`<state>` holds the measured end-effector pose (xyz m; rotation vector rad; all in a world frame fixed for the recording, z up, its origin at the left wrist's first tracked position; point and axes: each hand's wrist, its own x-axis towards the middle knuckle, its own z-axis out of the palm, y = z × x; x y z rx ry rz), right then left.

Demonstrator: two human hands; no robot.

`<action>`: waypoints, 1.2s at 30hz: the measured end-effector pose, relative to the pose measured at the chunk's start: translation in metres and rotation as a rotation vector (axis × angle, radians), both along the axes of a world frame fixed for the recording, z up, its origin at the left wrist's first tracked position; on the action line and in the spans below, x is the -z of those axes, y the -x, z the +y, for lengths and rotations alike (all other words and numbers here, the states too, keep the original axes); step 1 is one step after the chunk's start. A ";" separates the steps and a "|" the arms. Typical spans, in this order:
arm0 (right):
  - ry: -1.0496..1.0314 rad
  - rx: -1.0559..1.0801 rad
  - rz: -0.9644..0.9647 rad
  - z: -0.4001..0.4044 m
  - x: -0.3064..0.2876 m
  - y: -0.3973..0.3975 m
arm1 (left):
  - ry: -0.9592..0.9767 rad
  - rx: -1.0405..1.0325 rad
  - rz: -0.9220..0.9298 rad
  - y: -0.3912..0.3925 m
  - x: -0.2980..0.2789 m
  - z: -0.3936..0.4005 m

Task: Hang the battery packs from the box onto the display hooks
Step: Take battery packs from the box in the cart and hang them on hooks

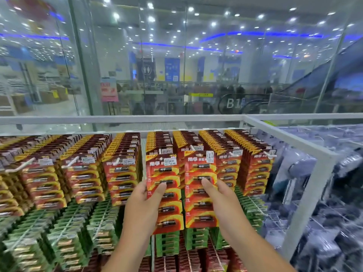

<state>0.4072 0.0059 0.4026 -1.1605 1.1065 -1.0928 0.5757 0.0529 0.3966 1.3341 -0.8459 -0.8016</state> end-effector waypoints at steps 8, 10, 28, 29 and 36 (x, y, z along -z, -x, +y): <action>-0.010 0.118 0.032 -0.026 0.001 -0.012 | -0.043 -0.058 -0.014 -0.011 0.015 -0.038; -0.001 0.170 0.024 -0.033 0.003 -0.020 | -0.042 -0.091 -0.018 -0.011 0.015 -0.045; -0.023 0.378 -0.001 -0.074 0.020 -0.063 | -0.072 -0.274 -0.305 -0.009 0.025 -0.070; -0.013 0.377 0.015 -0.072 0.020 -0.063 | -0.068 -0.276 -0.311 -0.010 0.026 -0.069; 0.030 0.245 0.124 -0.050 0.025 -0.056 | -0.098 -0.153 -0.315 -0.013 0.037 -0.053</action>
